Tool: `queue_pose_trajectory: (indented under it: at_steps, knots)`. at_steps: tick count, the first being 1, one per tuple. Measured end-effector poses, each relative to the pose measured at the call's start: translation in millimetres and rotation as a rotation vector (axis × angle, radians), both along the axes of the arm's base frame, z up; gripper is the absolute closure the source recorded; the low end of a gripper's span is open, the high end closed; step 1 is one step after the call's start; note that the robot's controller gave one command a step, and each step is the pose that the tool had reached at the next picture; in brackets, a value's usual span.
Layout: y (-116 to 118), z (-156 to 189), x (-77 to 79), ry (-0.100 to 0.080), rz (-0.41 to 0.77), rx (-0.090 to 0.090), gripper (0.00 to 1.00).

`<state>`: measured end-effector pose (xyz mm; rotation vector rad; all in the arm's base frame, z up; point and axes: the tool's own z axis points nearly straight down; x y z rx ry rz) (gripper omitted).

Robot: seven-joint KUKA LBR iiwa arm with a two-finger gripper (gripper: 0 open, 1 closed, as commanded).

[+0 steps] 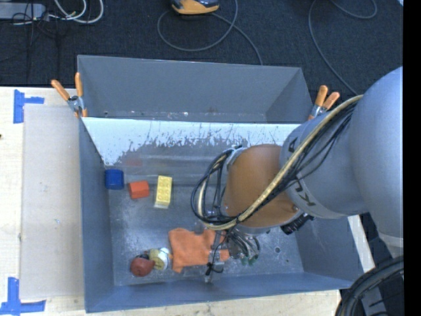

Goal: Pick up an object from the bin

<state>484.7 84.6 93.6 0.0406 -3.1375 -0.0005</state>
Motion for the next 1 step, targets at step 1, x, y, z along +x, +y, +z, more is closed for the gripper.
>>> queue_pose_trajectory:
  at_steps: [1]
  knots:
    - [-3.2, -17.9, 9.7, -0.001, -0.026, 0.000, 1.00]
